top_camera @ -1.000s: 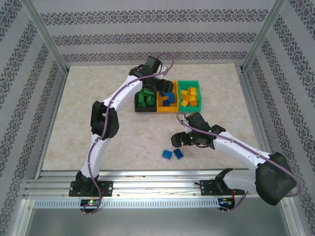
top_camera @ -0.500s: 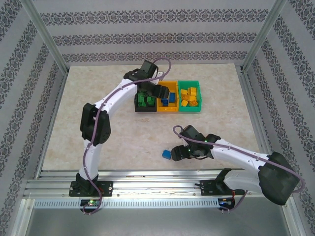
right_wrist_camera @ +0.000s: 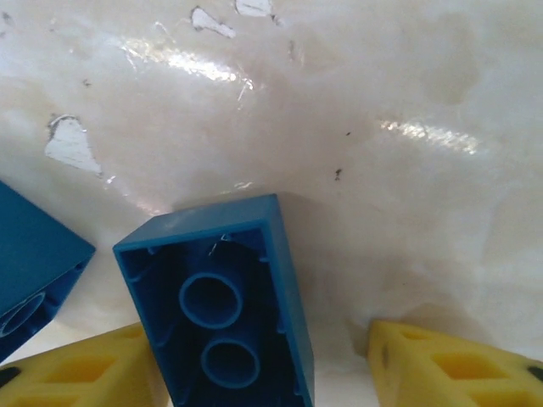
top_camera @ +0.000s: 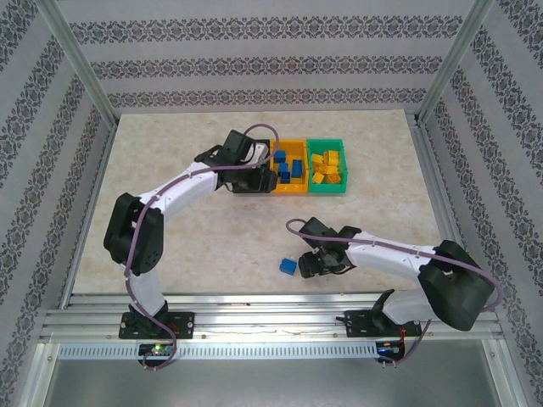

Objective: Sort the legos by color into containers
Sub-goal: Pick up the lego from the bottom-center of the table.

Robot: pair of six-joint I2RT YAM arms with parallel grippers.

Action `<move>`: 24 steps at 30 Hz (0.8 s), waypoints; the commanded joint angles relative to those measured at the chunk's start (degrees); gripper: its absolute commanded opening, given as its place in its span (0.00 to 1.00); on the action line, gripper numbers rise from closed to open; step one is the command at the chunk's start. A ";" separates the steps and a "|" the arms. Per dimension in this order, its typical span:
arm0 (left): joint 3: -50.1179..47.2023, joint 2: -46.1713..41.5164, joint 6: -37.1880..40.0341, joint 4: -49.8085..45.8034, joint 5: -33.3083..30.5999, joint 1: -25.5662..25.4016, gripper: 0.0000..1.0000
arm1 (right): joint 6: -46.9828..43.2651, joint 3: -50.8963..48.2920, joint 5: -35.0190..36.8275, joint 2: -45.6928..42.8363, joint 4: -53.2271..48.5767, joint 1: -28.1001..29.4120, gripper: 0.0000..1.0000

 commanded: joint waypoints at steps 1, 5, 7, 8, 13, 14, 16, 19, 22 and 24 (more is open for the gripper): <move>-6.42 -4.89 -1.94 6.86 1.58 -0.04 0.70 | -0.77 1.54 -0.78 3.29 6.95 1.29 0.52; -13.03 -8.44 -1.61 7.99 1.42 -0.10 0.70 | -2.18 2.52 -0.01 4.18 7.44 1.03 0.38; -16.25 -10.13 -1.74 8.38 1.27 -0.11 0.70 | -3.32 3.65 0.16 4.40 7.66 0.32 0.33; -17.73 -11.08 -2.07 8.83 1.20 -0.14 0.70 | -3.84 4.10 -0.12 4.56 8.09 -0.24 0.30; -23.37 -14.77 -4.21 10.43 1.50 -0.38 0.70 | -6.41 6.77 -1.72 5.09 9.78 -2.76 0.22; -24.50 -15.45 -4.62 10.85 1.56 -0.61 0.70 | -7.23 7.71 -2.14 5.23 9.91 -3.50 0.21; -26.74 -16.71 -5.04 11.97 1.33 -1.33 0.70 | -8.98 9.72 -2.70 5.63 10.38 -5.22 0.21; -29.45 -17.86 -5.30 13.09 0.58 -3.27 0.70 | -11.71 14.19 -4.25 7.04 11.03 -9.13 0.22; -30.82 -18.50 -5.28 12.86 0.17 -5.28 0.70 | -13.34 19.32 -6.38 9.15 12.09 -13.39 0.22; -31.64 -19.06 -5.21 12.67 -0.52 -6.79 0.70 | -13.91 23.65 -8.16 11.95 13.08 -16.33 0.24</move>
